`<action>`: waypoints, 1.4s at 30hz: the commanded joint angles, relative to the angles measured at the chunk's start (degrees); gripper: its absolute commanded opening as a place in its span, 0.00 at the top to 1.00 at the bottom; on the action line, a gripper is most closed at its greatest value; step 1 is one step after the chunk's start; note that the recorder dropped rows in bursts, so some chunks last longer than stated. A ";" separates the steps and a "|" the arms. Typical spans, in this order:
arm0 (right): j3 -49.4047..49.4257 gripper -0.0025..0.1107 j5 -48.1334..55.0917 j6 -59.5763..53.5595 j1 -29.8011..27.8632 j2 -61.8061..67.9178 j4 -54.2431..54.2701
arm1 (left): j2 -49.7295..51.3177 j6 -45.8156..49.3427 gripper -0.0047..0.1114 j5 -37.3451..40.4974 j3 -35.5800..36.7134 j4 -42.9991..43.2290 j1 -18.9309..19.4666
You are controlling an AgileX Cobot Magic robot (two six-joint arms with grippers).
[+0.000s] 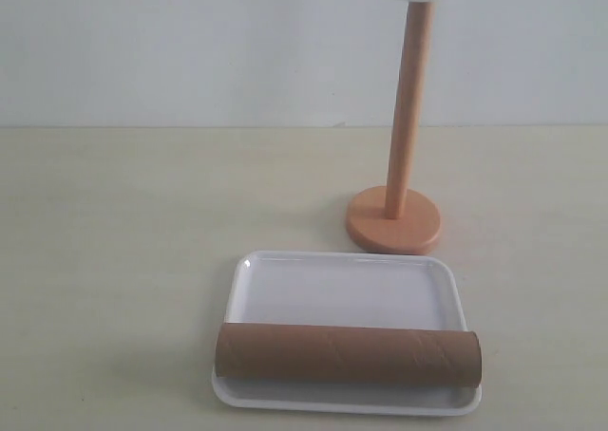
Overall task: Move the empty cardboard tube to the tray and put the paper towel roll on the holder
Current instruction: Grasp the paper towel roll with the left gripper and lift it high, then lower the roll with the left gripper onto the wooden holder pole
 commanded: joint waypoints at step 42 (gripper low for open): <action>-0.02 0.97 -0.28 0.00 0.17 -0.25 -0.25 | 16.91 0.33 0.92 -13.65 2.07 -11.77 1.00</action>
